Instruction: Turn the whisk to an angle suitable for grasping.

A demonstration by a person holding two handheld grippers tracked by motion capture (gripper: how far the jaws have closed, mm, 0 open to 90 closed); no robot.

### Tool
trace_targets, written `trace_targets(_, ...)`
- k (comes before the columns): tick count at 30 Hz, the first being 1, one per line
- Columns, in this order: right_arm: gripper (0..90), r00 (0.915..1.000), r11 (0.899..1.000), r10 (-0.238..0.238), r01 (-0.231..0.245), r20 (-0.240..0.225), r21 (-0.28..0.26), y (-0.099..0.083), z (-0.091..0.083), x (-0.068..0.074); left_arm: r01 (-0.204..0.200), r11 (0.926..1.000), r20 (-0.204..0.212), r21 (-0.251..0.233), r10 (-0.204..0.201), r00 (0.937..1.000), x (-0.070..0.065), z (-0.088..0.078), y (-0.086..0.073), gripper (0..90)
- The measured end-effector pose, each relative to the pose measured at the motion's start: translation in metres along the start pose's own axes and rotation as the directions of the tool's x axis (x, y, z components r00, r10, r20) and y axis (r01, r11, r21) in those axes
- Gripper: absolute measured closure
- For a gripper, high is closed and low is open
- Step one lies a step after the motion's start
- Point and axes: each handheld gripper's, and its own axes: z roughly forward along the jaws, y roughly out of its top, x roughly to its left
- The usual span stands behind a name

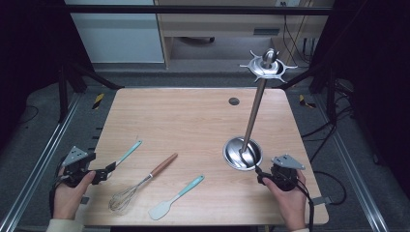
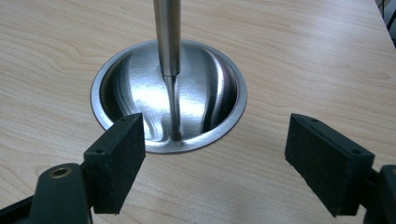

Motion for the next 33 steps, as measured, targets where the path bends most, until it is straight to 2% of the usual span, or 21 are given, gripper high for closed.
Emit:
trace_targets(6,20.5,1.0000,1.000,0.001,-0.001,0.001,-0.002,-0.002,-0.002,-0.002,-0.028,0.9996,0.000,0.002,0.028,0.9996,-0.011,-0.001,0.010,15.3)
trace_targets(7,20.4,1.0000,1.000,0.003,-0.003,0.000,-0.001,-0.002,-0.002,-0.002,-0.040,0.9992,0.026,0.003,0.040,0.9989,-0.016,-0.002,0.016,16.9)
trace_targets(9,20.5,1.0000,1.000,0.006,-0.006,0.004,-0.004,-0.003,-0.004,-0.003,-0.071,0.9972,0.050,0.023,0.070,0.9963,-0.023,-0.001,0.022,21.2)
trace_targets(10,20.5,0.9999,1.000,0.010,-0.010,0.012,-0.004,-0.004,-0.006,-0.004,-0.071,0.9972,0.050,0.023,0.070,0.9963,-0.023,-0.001,0.022,24.3)
trace_targets(11,20.5,0.9998,1.000,0.014,-0.014,0.014,-0.007,-0.004,-0.007,-0.004,-0.094,0.9950,0.063,0.035,0.091,0.9938,-0.027,0.000,0.026,27.0)
trace_targets(12,20.6,0.9996,1.000,0.020,-0.020,0.017,-0.009,-0.005,-0.008,-0.004,-0.145,0.9878,0.089,0.057,0.139,0.9862,-0.036,0.003,0.033,31.1)
trace_targets(13,20.6,0.9996,1.000,0.022,-0.022,0.018,-0.009,-0.005,-0.009,-0.004,-0.145,0.9878,0.089,0.057,0.139,0.9862,-0.036,0.003,0.033,37.4)
trace_targets(17,20.7,0.9998,1.000,0.018,-0.018,0.013,-0.002,-0.006,-0.008,-0.003,-0.236,0.9613,0.121,0.143,0.220,0.9681,-0.056,0.020,0.053,55.1)
trace_targets(19,20.7,0.9998,1.000,0.020,-0.020,0.008,-0.003,-0.006,-0.008,-0.002,-0.283,0.9382,0.143,0.199,0.257,0.9556,-0.065,0.033,0.062,62.4)
trace_targets(20,20.7,0.9998,1.000,0.020,-0.020,0.008,-0.003,-0.006,-0.008,-0.002,-0.283,0.9382,0.143,0.199,0.257,0.9556,-0.065,0.033,0.062,66.9)
trace_targets(21,20.7,0.9998,1.000,0.021,-0.021,0.004,-0.003,-0.006,-0.008,-0.002,-0.303,0.9264,0.159,0.223,0.272,0.9489,-0.071,0.041,0.068,66.9)
trace_targets(23,20.7,0.9999,1.000,0.016,-0.016,0.000,-0.010,-0.005,-0.007,-0.002,-0.339,0.9057,0.201,0.255,0.293,0.9347,-0.082,0.056,0.075,77.8)
trace_targets(24,20.7,0.9999,1.000,0.016,-0.016,0.000,-0.010,-0.005,-0.007,-0.002,-0.347,0.8993,0.206,0.267,0.298,0.9321,-0.086,0.062,0.077,77.8)
trace_targets(25,20.7,0.9999,1.000,0.016,-0.016,-0.005,-0.013,-0.004,-0.008,-0.001,-0.363,0.8869,0.210,0.286,0.311,0.9269,-0.092,0.072,0.079,83.0)
trace_targets(27,20.7,0.9998,1.000,0.014,-0.014,-0.013,-0.014,-0.004,-0.008,0.000,-0.364,0.8763,0.223,0.315,0.305,0.9261,-0.100,0.085,0.083,87.1)
trace_targets(28,20.6,0.9998,1.000,0.013,-0.013,-0.015,-0.015,-0.004,-0.008,0.000,-0.376,0.8656,0.218,0.331,0.317,0.9229,-0.106,0.095,0.086,88.4)
trace_targets(29,20.6,0.9998,1.000,0.013,-0.013,-0.015,-0.015,-0.004,-0.008,0.000,-0.376,0.8656,0.218,0.331,0.317,0.9229,-0.106,0.095,0.086,89.2)
trace_targets(30,20.6,0.9997,1.000,0.013,-0.013,-0.020,-0.016,-0.004,-0.008,0.000,-0.376,0.8621,0.220,0.340,0.315,0.9231,-0.109,0.100,0.088,89.2)
trace_targets(31,20.6,0.9997,1.000,0.013,-0.013,-0.022,-0.017,-0.003,-0.008,0.001,-0.368,0.8645,0.222,0.343,0.306,0.9258,-0.111,0.104,0.089,89.5)
trace_targets(32,20.5,0.9997,1.000,0.007,-0.008,-0.024,-0.020,-0.003,-0.008,0.000,-0.365,0.8620,0.219,0.352,0.303,0.9274,-0.113,0.109,0.090,90.0)
trace_targets(33,20.5,0.9995,1.000,0.014,-0.014,-0.029,-0.022,-0.003,-0.008,0.000,-0.364,0.8547,0.217,0.370,0.301,0.9285,-0.117,0.117,0.090,90.0)
